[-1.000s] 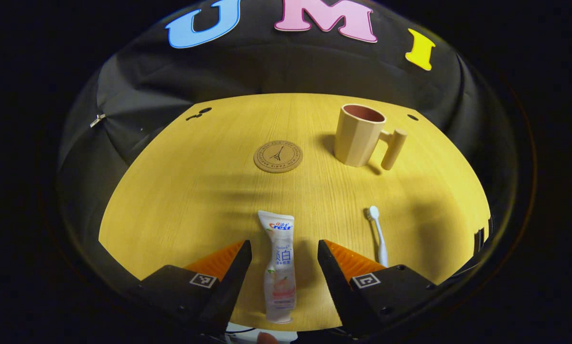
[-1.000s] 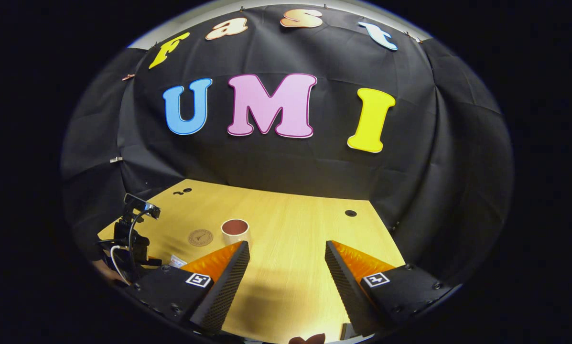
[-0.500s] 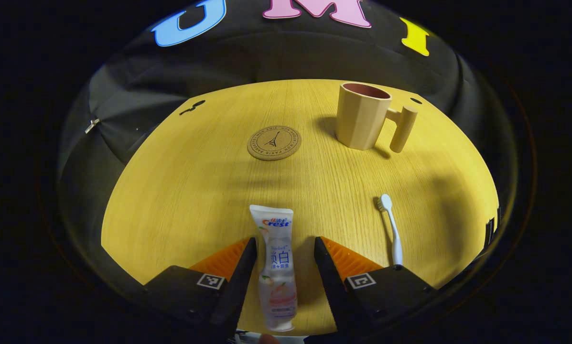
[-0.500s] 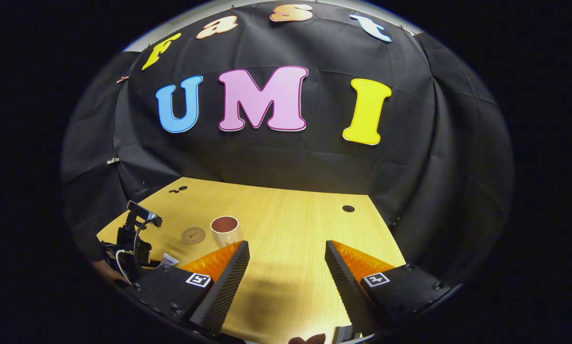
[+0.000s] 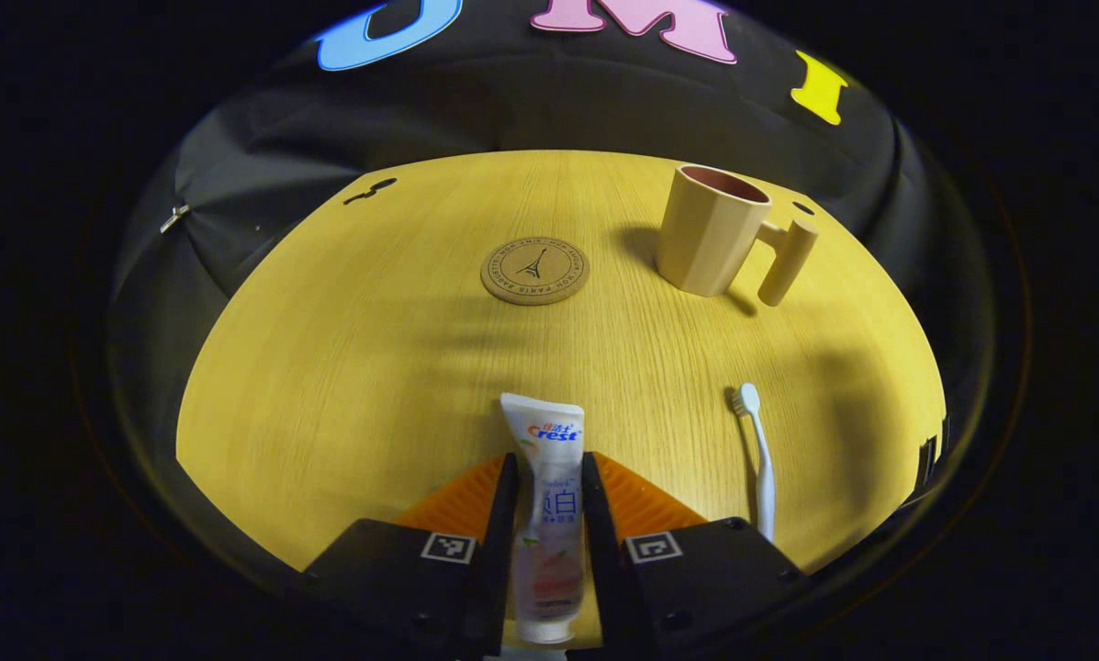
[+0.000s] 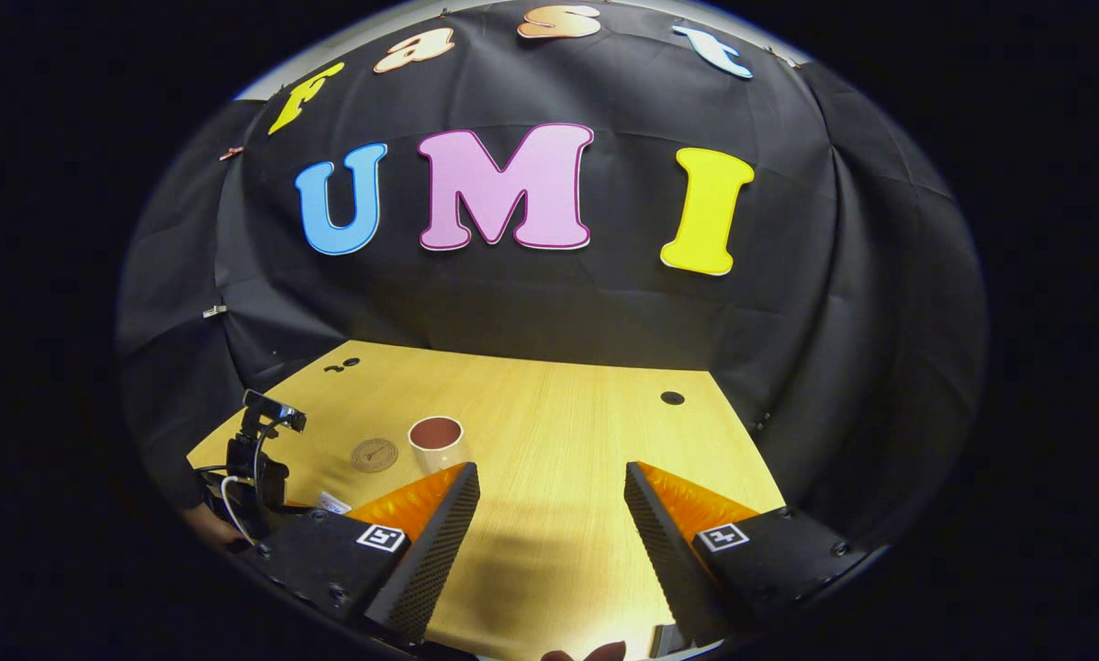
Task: Put the toothbrush and toothpaste on the desktop into the cup, then pick up the cup and place it on the coaster on the desktop.
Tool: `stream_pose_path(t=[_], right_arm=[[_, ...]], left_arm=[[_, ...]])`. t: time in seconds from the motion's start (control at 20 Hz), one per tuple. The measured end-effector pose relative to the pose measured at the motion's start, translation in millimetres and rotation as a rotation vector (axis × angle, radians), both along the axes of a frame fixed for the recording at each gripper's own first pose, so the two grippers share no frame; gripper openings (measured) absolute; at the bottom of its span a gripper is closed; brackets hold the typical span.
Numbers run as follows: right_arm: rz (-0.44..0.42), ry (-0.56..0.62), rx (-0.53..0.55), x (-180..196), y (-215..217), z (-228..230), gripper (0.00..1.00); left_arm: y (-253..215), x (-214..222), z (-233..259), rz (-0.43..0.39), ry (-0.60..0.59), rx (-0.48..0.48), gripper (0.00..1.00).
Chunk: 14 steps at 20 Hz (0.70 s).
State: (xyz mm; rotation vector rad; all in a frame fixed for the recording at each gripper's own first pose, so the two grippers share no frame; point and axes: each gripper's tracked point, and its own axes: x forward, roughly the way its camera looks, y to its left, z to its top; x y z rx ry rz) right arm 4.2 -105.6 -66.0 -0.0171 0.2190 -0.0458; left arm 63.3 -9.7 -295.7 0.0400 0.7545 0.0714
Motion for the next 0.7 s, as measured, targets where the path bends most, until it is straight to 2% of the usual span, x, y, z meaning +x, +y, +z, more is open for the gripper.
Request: stream_pose_path(t=[0.05,0.25,0.3,0.4,0.55,0.7], right_arm=[[-0.004,0.001,0.003,-2,4,0,0.98],[-0.022,0.021,0.002,-12,23,-8,0.98],[-0.021,0.03,-0.004,-14,30,-10,0.98],[-0.017,0.047,-0.015,-18,45,-14,0.98],[-0.001,0.086,-0.007,-19,71,-26,0.98],[0.014,0.16,0.018,-14,99,-50,0.98]], left_arm=[[2,0,1,-0.024,0.0,0.01,0.44],[1,0,3,-0.12,0.005,0.019,0.32],[2,-1,4,-0.145,0.005,0.013,0.33],[-1,-8,8,-0.183,0.009,-0.044,0.24],[-1,-18,31,-0.218,-0.034,-0.142,0.22],[10,-28,62,-0.245,-0.086,-0.165,0.22]])
